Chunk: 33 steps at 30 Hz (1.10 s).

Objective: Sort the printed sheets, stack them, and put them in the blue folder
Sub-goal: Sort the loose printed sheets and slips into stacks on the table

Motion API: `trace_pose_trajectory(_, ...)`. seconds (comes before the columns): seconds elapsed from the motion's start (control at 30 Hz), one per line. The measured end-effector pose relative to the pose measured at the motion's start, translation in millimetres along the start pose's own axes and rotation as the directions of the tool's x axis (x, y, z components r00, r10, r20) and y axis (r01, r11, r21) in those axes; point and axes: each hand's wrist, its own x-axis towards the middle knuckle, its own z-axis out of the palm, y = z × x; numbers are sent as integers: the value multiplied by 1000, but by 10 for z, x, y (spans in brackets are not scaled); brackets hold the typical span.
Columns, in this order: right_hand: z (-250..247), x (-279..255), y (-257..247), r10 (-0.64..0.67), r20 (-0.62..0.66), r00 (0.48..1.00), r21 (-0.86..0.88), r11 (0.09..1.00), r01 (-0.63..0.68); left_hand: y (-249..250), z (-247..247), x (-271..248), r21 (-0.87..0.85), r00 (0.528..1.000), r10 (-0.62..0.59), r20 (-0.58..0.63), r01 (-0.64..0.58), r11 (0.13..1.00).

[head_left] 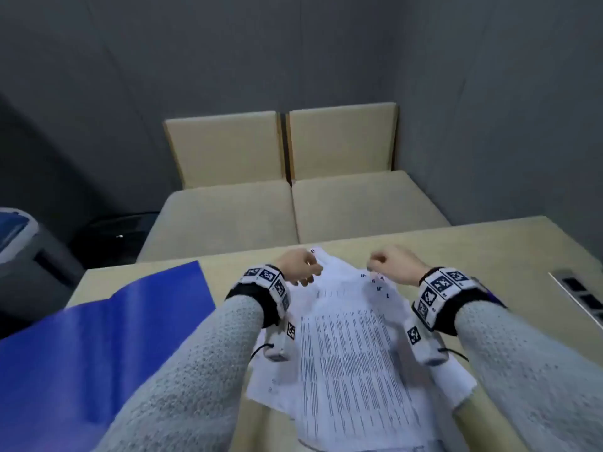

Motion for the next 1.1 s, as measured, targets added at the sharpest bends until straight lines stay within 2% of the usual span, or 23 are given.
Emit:
trace_pose_trajectory(0.07, 270, 18, 326, 136, 35, 990, 9, 991, -136, -149, 247, 152, 92, 999, -46, 10, 45, 995)
trace_pose_trajectory(0.13, 590, -81, 605, 284, 60, 957, 31, 958, -286, -329, 566, 250, 196, 996, -94, 4, 91, 976)
trace_pose_trajectory(0.23, 910, -269, 752, 395, 51, 917, 104, 912, -398, -490, 887, 354, 285, 991, -114, -64, 127, 950)
trace_pose_trajectory(0.33, 1143, -407, 765, 392, -23, 920, 35, 920, -391, -603, 1081, 326, 367, 988, -53, -144, 103, 924)
trace_pose_trajectory(0.4, 1248, -451, 761, 366, -76, 927, -22, 929, -369, -664, 1130, 304, 360, 979, 0, -204, 75, 930)
trace_pose_trajectory(0.53, 1315, -484, 813, 360, -119, 926, 22, 933, -360, -741, 1104, 286, 346, 945, 99, -311, 16, 938)
trace_pose_trajectory(0.63, 1255, -472, 834, 382, -129, 915, 204, 913, -353, -822, 1073, 242, 383, 923, 153, -352, -7, 924)
trace_pose_trajectory(0.73, 1135, -399, 866, 463, -177, 869, 490, 807, -330, -862, 1010, 213, 359, 915, 199, -350, -65, 931)
trace_pose_trajectory(0.8, 1070, -322, 878, 480, -179, 859, 557, 769, -314, -839, 964, 190, 342, 916, 257, -308, -145, 928)
trace_pose_trajectory(0.87, 1046, -241, 885, 462, -142, 875, 541, 777, -322, -809, 930, 174, 342, 922, 295, -249, -201, 918)
trace_pose_trajectory(0.93, 1059, -191, 905, 465, -140, 874, 529, 782, -331, -788, 892, 159, 317, 922, 312, -230, -232, 920)
trace_pose_trajectory(1.0, 1072, -174, 948, 508, -169, 845, 548, 761, -348, -786, 873, 156, 267, 922, 308, -234, -243, 932)
trace_pose_trajectory(1.03, 1079, -172, 979, 519, -170, 838, 558, 752, -352, -802, 875, 163, 207, 930, 277, -243, -230, 951)
trace_pose_trajectory(1.1, 1069, -205, 1017, 485, -172, 857, 546, 772, -327, -818, 895, 168, 48, 957, 157, -243, -150, 988)
